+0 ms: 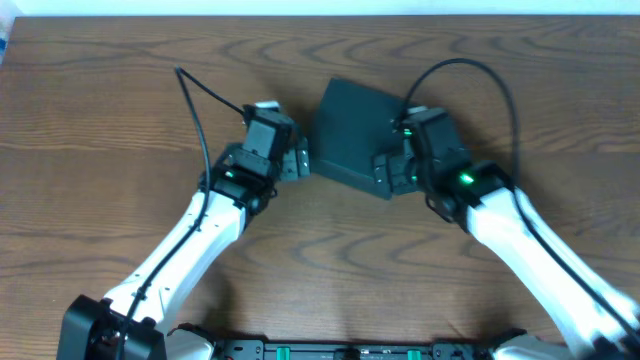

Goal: Pack container

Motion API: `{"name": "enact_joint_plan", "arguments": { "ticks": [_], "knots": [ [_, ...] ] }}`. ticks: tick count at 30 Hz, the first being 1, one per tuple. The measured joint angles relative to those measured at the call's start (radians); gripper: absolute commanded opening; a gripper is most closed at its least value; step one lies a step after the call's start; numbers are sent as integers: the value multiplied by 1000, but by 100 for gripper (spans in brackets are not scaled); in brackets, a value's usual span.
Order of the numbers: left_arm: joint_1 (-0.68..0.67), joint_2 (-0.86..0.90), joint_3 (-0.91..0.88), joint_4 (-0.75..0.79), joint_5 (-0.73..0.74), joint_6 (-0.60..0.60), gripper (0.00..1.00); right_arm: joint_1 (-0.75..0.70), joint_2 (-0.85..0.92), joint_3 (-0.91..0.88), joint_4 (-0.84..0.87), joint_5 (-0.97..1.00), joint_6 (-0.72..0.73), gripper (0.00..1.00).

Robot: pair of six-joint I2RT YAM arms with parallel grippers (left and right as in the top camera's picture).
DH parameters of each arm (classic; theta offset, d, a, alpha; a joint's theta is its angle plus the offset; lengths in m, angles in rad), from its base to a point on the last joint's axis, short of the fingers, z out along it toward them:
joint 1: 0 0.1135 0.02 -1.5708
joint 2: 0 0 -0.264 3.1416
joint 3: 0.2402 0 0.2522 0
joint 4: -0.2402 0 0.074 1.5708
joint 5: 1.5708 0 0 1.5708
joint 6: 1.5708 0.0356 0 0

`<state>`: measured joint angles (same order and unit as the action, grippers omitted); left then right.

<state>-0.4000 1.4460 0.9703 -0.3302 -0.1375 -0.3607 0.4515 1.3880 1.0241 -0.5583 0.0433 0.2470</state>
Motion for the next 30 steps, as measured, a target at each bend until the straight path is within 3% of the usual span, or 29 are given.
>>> {"name": "enact_joint_plan", "arguments": {
  "ticks": [4, 9, 18, 30],
  "knots": [
    [49, 50, 60, 20, 3, 21, 96, -85, -127, 19, -93, 46, 50, 99],
    [63, 158, 124, 30, 8, 30, 95, -204, -62, 21, -130, 100, 92, 99],
    [63, 274, 126, 46, 45, 43, 95, -230, 127, 21, -21, 114, 109, 99],
    [63, 286, 126, 70, 32, 45, 95, -230, 280, 21, 175, 132, 109, 99]
  ]
}}
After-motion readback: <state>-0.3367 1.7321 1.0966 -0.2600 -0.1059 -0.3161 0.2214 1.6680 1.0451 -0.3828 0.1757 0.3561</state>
